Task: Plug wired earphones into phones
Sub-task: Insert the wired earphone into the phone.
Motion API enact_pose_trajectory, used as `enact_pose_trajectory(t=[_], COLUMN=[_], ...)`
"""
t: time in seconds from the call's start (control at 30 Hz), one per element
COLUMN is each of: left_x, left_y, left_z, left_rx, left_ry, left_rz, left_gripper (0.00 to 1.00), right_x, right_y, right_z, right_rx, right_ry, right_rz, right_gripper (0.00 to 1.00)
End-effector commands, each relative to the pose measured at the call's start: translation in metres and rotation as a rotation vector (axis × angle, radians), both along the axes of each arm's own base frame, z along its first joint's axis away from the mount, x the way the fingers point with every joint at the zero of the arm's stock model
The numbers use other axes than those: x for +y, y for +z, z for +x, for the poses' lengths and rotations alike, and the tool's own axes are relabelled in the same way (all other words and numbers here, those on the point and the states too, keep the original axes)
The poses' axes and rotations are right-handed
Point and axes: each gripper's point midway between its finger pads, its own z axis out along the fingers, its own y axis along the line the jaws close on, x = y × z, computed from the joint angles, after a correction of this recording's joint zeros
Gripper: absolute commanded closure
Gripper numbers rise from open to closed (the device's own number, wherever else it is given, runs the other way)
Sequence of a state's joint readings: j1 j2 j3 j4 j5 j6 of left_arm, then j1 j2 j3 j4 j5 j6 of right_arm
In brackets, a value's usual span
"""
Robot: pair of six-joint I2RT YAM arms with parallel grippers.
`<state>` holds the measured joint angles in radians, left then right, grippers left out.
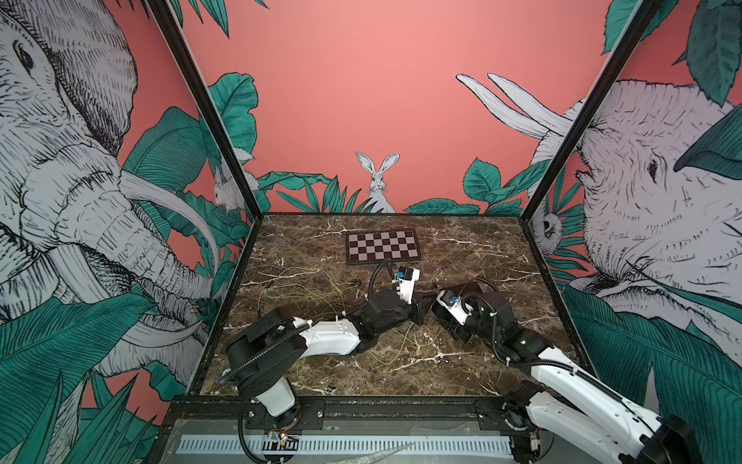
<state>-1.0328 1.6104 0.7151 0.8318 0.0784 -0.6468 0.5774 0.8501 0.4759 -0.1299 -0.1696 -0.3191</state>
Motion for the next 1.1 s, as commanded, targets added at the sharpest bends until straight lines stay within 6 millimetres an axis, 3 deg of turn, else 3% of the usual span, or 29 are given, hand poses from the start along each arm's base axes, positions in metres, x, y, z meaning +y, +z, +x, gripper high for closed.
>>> enact_pose_trajectory(t=[0.0, 0.4, 0.67, 0.87, 1.07], left_x=[0.007, 0.000, 0.007, 0.006, 0.008], left_y=[-0.038, -0.026, -0.042, -0.043, -0.029], left_z=[-0.019, -0.017, -0.017, -0.018, -0.016], left_rx=[0.073, 0.105, 0.107, 0.111, 0.060], left_ry=[-0.048, -0.047, -0.031, -0.034, -0.029], left_rz=[0.104, 0.029, 0.113, 0.106, 0.096], left_gripper=[1.00, 1.00, 1.00, 1.00, 1.00], right_x=[0.019, 0.026, 0.027, 0.029, 0.024], right_y=[0.077, 0.082, 0.089, 0.091, 0.082], right_z=[0.020, 0.017, 0.015, 0.013, 0.011], right_rx=[-0.220, -0.240, -0.273, -0.282, -0.258], right_ry=[0.013, 0.042, 0.044, 0.054, 0.045], right_rz=[0.169, 0.198, 0.232, 0.256, 0.202], right_gripper=[0.40, 0.41, 0.41, 0.41, 0.41])
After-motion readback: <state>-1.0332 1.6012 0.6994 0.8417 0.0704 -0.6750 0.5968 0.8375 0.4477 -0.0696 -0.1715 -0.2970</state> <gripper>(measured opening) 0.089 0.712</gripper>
